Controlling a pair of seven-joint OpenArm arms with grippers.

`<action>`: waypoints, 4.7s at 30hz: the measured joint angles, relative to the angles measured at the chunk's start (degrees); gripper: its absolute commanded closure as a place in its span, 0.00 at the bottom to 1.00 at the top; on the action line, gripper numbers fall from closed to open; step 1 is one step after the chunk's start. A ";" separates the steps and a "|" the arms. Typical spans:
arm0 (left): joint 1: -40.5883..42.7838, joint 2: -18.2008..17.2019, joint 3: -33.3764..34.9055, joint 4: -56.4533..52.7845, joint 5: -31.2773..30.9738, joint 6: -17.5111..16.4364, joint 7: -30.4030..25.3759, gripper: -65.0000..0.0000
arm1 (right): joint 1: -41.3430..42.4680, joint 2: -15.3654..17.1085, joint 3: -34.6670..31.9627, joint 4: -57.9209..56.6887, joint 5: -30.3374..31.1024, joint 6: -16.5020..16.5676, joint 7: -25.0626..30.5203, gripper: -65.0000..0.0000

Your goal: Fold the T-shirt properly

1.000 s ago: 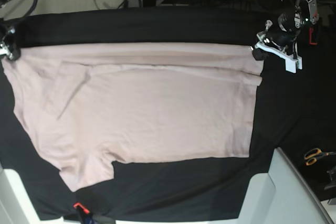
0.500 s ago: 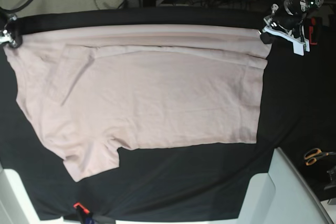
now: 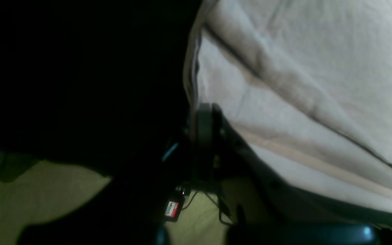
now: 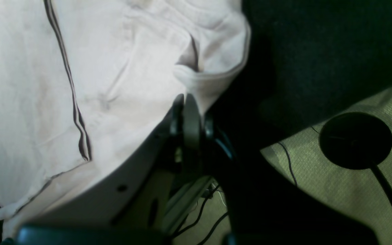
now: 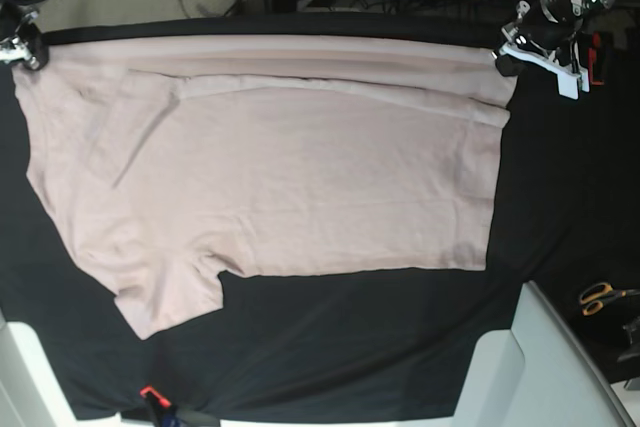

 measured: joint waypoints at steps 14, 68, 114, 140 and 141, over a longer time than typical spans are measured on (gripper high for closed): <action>0.66 0.26 -0.02 -0.20 0.02 0.04 0.02 1.00 | 0.04 0.02 0.00 0.00 0.00 0.00 0.00 1.00; -9.40 -5.79 -3.87 9.09 19.63 0.04 0.39 0.62 | 42.69 19.52 -71.76 -54.47 -0.22 -7.21 44.98 0.36; -9.53 -4.81 -3.61 8.98 20.06 0.04 0.39 0.62 | 13.68 16.48 -44.98 -2.67 -0.20 -7.26 17.46 0.99; -9.66 -4.81 -3.58 6.71 19.89 0.04 0.22 0.62 | 27.28 14.51 -45.29 -10.19 -9.33 -7.13 9.07 0.45; -9.66 -4.81 -3.58 6.71 19.89 0.04 0.24 0.62 | 29.16 13.99 -46.07 -13.16 -11.89 -6.64 9.03 0.45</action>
